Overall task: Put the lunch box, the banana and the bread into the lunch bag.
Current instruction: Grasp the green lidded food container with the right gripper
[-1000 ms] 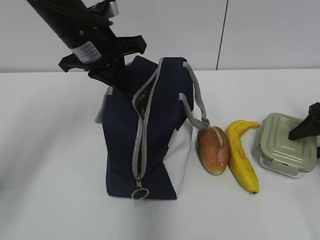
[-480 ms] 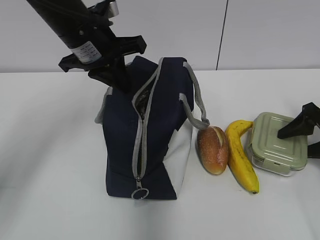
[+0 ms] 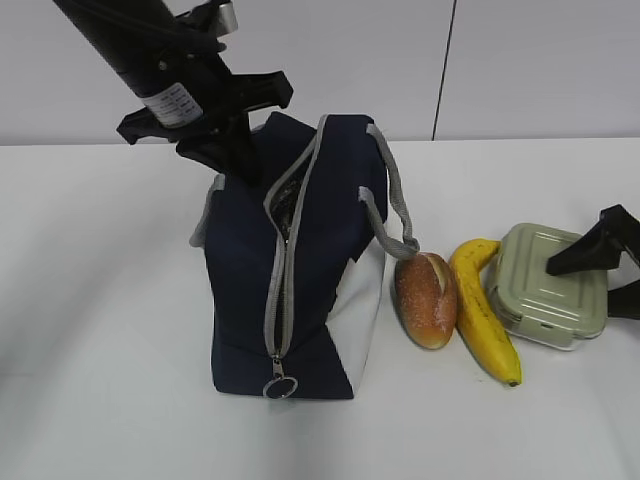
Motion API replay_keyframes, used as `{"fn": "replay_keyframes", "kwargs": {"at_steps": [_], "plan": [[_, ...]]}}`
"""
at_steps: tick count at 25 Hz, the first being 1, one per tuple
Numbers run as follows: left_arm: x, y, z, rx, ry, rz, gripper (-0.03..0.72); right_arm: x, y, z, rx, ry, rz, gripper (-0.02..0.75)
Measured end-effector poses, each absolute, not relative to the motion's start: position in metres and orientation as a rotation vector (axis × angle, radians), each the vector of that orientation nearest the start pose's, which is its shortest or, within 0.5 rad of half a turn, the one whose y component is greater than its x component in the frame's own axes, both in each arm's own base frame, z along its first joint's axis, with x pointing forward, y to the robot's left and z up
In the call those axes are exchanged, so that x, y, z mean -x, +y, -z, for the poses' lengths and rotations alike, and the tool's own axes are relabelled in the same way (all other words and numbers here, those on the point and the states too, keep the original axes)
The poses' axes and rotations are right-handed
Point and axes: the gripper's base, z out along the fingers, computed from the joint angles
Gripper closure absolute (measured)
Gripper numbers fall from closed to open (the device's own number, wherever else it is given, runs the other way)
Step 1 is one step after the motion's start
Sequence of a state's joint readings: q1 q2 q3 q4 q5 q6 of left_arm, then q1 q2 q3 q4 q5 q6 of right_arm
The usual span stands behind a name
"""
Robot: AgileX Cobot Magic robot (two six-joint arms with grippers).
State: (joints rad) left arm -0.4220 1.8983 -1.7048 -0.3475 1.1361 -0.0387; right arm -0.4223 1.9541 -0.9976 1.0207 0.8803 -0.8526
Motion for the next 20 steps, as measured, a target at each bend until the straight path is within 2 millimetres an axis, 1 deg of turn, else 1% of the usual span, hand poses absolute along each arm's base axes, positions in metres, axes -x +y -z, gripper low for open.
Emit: {"fn": "replay_keyframes", "kwargs": {"at_steps": [3,7,9,14,15,20], "plan": [[-0.3615,-0.1931,-0.292,-0.409,2.815,0.582,0.68,-0.3258,-0.0786,-0.1223,-0.427,2.65,-0.982,0.169],[-0.3615,-0.1931,-0.292,-0.409,2.815,0.582,0.68,-0.3264,-0.0781,-0.1224,-0.397,2.639,-0.988,0.178],[-0.3615,-0.1931,-0.292,-0.409,2.815,0.582,0.68,-0.3266,-0.0776,-0.1227,-0.395,2.634,-0.997,0.206],[-0.3615,-0.193,-0.2922,-0.41,2.815,0.58,0.68,-0.3264,-0.0744,-0.1254,-0.384,2.614,-1.059,0.346],[-0.3615,-0.193,-0.2922,-0.41,2.815,0.579,0.68,-0.3264,-0.0744,-0.1254,-0.381,2.614,-1.058,0.363],[-0.3614,-0.193,-0.2916,-0.411,2.819,0.579,0.68,-0.3267,-0.0739,-0.1255,-0.384,2.608,-1.071,0.378]]}}
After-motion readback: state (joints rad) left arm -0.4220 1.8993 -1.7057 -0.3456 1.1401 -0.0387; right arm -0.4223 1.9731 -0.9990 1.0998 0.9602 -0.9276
